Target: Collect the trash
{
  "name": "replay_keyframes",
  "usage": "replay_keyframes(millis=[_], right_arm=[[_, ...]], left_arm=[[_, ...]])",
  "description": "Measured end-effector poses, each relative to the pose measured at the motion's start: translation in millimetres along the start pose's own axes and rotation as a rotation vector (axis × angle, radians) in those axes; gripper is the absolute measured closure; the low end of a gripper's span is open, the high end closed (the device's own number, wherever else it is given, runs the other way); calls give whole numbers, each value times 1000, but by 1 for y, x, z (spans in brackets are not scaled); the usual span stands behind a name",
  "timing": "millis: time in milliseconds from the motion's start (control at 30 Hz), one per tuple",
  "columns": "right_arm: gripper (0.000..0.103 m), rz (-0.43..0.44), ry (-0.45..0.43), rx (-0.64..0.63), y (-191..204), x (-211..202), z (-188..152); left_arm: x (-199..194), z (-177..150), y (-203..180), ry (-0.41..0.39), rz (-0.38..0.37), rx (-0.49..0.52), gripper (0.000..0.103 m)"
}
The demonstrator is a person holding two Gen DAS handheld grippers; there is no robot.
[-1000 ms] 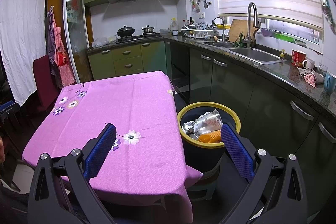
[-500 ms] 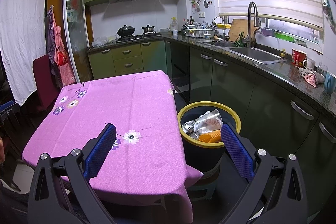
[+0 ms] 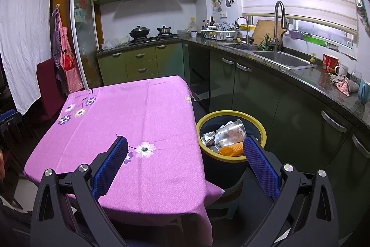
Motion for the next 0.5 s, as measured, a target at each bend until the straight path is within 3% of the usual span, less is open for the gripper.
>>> replay_keyframes(millis=[500], right_arm=[[5,4,10,-4,-1,3,-2]], left_arm=[[5,1,-4,-6,-7,-7,7]])
Point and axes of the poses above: each gripper's, at about its wrist camera, not at the fingertips, and x roughly the way its jaws point, y to its left, z to its top, the point moved 1 cm from there along x, roughly the way its jaws point, and after that the axes turned 13 degrees about z, right-handed, at the moved point
